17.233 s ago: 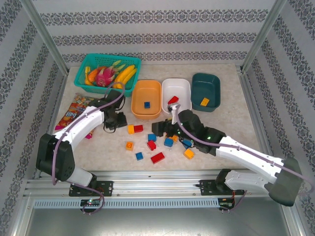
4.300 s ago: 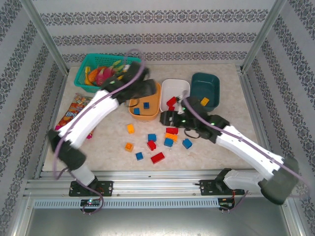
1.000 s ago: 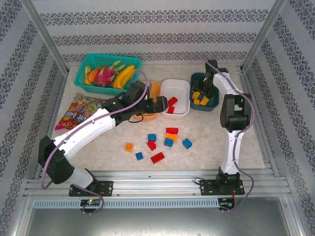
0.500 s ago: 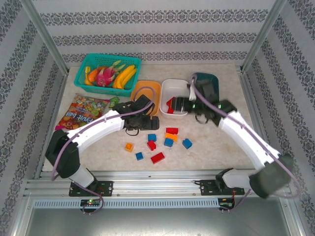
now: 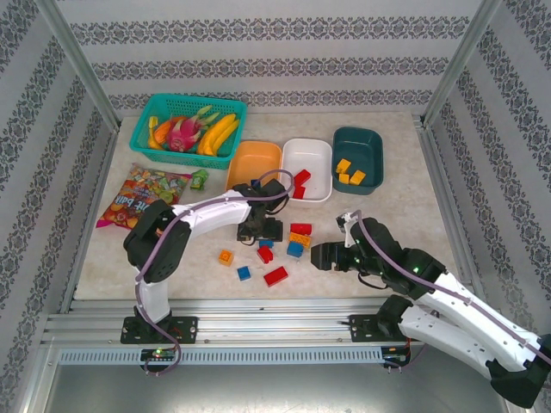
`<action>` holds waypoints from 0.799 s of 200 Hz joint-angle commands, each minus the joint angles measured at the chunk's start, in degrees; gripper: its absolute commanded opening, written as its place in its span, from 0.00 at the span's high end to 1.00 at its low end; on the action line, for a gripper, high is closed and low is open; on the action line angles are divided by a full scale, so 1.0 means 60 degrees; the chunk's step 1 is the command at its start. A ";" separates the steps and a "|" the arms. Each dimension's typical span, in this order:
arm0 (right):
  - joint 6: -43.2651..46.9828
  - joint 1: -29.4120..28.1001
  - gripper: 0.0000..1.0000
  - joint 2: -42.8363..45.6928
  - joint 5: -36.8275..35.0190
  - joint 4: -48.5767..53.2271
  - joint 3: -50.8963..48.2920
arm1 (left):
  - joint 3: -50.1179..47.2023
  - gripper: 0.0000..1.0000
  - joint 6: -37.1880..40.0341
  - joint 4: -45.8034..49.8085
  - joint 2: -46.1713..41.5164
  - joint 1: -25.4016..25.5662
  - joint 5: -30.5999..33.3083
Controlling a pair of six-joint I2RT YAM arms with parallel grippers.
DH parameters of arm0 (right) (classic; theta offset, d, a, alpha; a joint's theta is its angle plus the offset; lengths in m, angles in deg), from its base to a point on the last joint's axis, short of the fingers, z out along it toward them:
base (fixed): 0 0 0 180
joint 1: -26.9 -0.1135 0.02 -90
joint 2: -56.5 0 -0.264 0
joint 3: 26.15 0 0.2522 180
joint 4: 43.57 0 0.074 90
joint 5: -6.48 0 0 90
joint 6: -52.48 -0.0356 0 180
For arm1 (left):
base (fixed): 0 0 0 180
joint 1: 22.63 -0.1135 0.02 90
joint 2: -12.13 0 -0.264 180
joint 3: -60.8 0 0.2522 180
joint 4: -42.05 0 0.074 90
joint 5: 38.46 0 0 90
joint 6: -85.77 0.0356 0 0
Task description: Sort the legos into containers by color
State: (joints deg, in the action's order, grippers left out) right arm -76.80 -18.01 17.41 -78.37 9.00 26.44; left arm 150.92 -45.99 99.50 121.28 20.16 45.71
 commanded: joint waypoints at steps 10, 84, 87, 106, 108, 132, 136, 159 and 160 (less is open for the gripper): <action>-0.0235 -0.0231 0.22 -0.0399 -0.0559 -0.0088 0.0082 | 0.0455 0.25 0.0209 0.0542 0.0448 0.0347 0.0037; 0.0022 -0.0469 0.25 -0.1193 -0.0345 -0.0551 0.0376 | 0.0774 0.60 -0.0022 0.1132 -0.0166 0.0457 0.1299; 0.0069 -0.0481 0.25 -0.1216 -0.0347 -0.0543 0.0420 | 0.0856 0.60 -0.0010 0.1224 -0.0242 0.0453 0.1385; 0.0244 -0.0499 0.25 -0.1375 -0.0403 -0.0548 0.0768 | 0.1626 0.60 0.0175 0.1786 -0.0696 0.0392 0.1838; 0.0255 -0.0499 0.25 -0.1390 -0.0429 -0.0568 0.0806 | 0.1724 0.60 0.0202 0.1842 -0.0736 0.0375 0.1865; 0.0266 -0.0486 0.25 -0.1723 -0.0631 -0.0885 0.1344 | 0.2835 0.60 0.0575 0.2327 -0.0865 -0.0036 0.1938; 0.0240 -0.0485 0.25 -0.1796 -0.0670 -0.0979 0.1462 | 0.3002 0.60 0.0642 0.2377 -0.0830 -0.0133 0.1938; 0.0047 -0.0435 0.24 -0.2284 -0.0857 -0.1646 0.1900 | 0.3969 0.60 0.0998 0.2611 -0.0432 -0.0735 0.1798; 0.0038 -0.0423 0.24 -0.2308 -0.0858 -0.1669 0.1918 | 0.4000 0.60 0.1005 0.2624 -0.0413 -0.0762 0.1787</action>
State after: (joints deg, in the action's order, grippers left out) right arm -76.34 -20.26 5.79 -81.08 4.10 34.47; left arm 170.35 -43.41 109.66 117.60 19.66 54.87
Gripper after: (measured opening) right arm 0.758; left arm 0.430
